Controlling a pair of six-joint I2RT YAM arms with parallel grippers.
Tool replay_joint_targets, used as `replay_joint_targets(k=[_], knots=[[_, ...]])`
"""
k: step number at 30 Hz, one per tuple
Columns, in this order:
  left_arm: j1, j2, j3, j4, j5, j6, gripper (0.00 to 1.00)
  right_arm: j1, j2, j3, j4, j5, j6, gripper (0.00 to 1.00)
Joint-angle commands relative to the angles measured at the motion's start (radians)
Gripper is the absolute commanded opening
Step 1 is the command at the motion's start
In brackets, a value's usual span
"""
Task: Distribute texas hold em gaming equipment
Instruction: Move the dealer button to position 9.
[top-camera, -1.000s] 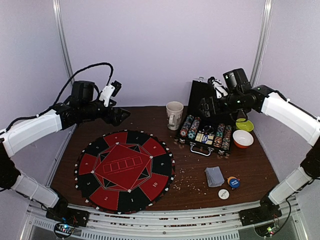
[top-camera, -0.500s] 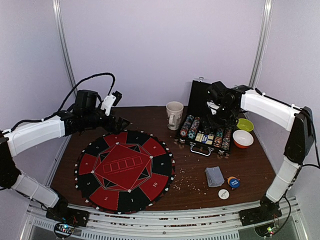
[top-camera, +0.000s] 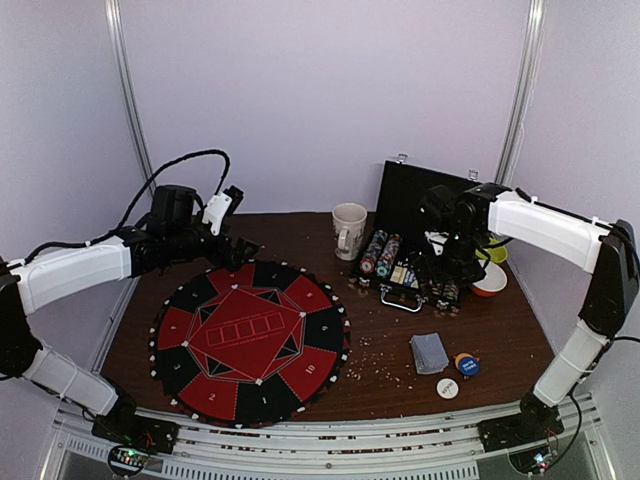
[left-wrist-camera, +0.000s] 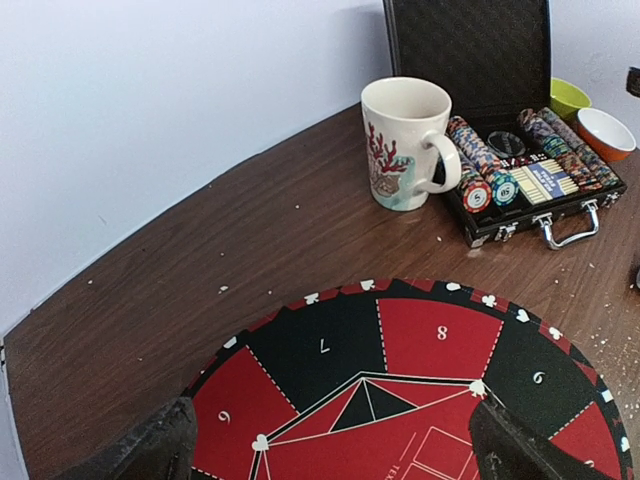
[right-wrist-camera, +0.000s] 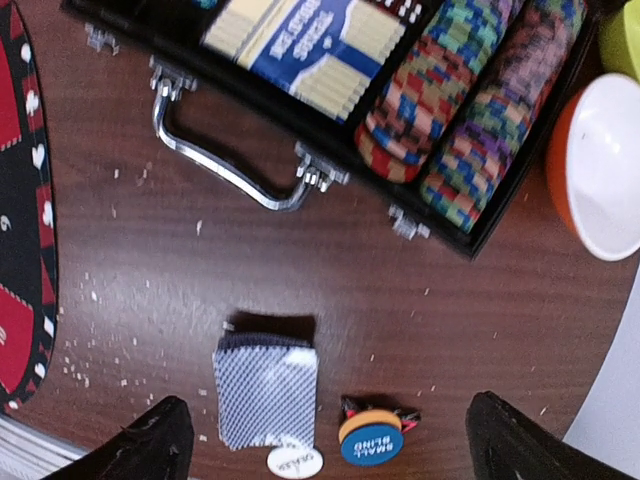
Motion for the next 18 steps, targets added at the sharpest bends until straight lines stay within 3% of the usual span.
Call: replay_joint_targets(k=[1, 9, 18], knots=[[-0.003, -0.005, -0.009, 0.051, -0.018, 0.009, 0.98, 0.079, -0.095, -0.103, -0.126, -0.07, 0.119, 0.97], [-0.004, 0.002, -0.009, 0.053, -0.012, 0.008, 0.98, 0.291, -0.255, -0.374, -0.11, -0.171, 0.393, 0.93], [-0.004, -0.004, -0.013, 0.054, -0.018, 0.007, 0.98, 0.381, -0.313, -0.616, 0.032, -0.174, 0.547, 0.9]])
